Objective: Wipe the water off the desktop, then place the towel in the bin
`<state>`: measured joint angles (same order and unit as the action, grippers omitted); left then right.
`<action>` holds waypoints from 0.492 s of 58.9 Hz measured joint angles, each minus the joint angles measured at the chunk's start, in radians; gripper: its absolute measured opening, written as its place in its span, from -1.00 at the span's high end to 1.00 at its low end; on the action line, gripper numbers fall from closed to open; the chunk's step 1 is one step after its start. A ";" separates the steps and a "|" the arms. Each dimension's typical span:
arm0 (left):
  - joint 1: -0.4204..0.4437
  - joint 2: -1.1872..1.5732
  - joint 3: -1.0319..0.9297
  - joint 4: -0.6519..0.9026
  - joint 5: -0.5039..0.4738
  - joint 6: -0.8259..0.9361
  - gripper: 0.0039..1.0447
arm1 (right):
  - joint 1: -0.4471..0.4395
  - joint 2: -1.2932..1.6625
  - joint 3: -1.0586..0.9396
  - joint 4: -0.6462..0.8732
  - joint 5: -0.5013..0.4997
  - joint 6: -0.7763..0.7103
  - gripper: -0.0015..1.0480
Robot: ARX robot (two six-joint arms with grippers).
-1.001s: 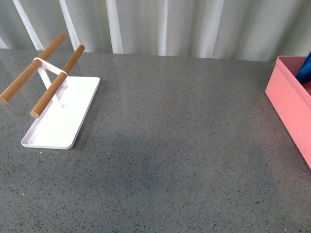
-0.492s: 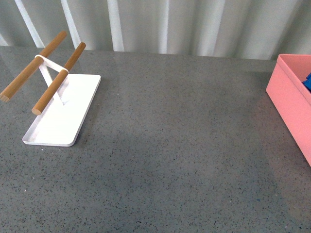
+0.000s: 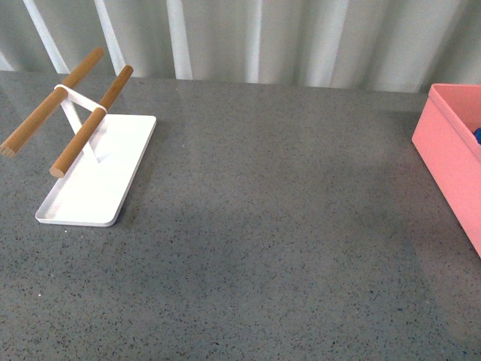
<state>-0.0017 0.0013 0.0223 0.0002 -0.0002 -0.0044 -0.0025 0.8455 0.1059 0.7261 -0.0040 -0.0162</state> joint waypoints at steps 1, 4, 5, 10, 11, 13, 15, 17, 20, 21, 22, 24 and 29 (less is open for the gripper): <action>0.000 0.000 0.000 0.000 0.000 0.000 -0.88 | 0.000 -0.006 -0.003 -0.003 0.000 0.000 0.91; 0.000 0.000 0.000 0.000 0.000 0.000 -0.88 | 0.000 -0.037 -0.015 -0.022 0.000 0.001 0.91; 0.000 0.000 0.000 0.000 0.000 0.000 -0.88 | 0.000 -0.048 -0.019 -0.029 0.000 0.002 0.91; 0.000 0.000 0.000 0.000 0.000 0.000 -0.88 | 0.000 -0.097 -0.035 -0.062 0.000 0.003 0.91; 0.000 0.000 0.000 0.000 0.000 0.000 -0.88 | 0.000 -0.109 -0.039 -0.070 0.000 0.003 0.91; 0.000 0.000 0.000 0.000 0.000 0.000 -0.88 | 0.000 -0.128 -0.043 -0.083 0.000 0.003 0.91; 0.000 0.000 0.000 0.000 0.000 0.000 -0.88 | 0.000 -0.152 -0.050 -0.100 0.000 0.003 0.91; 0.000 0.000 0.000 0.000 0.000 0.000 -0.88 | 0.000 -0.154 -0.061 -0.087 0.000 0.003 0.91; 0.000 0.000 0.000 0.000 0.000 0.000 -0.88 | 0.000 -0.169 -0.079 -0.071 0.000 0.003 0.91; 0.000 0.000 0.000 0.000 0.000 0.000 -0.88 | 0.000 -0.180 -0.080 -0.083 0.000 0.003 0.91; 0.000 0.000 0.000 0.000 0.000 0.000 -0.88 | 0.000 -0.191 -0.080 -0.093 0.000 0.003 0.91; 0.000 0.000 0.000 0.000 0.000 0.000 -0.88 | 0.000 -0.222 -0.080 -0.121 0.000 0.003 0.91; 0.000 0.000 0.000 0.000 0.000 0.000 -0.88 | 0.000 -0.299 -0.081 -0.187 0.000 0.003 0.91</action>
<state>-0.0021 0.0010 0.0223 0.0002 -0.0002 -0.0044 -0.0025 0.5465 0.0250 0.5388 -0.0036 -0.0132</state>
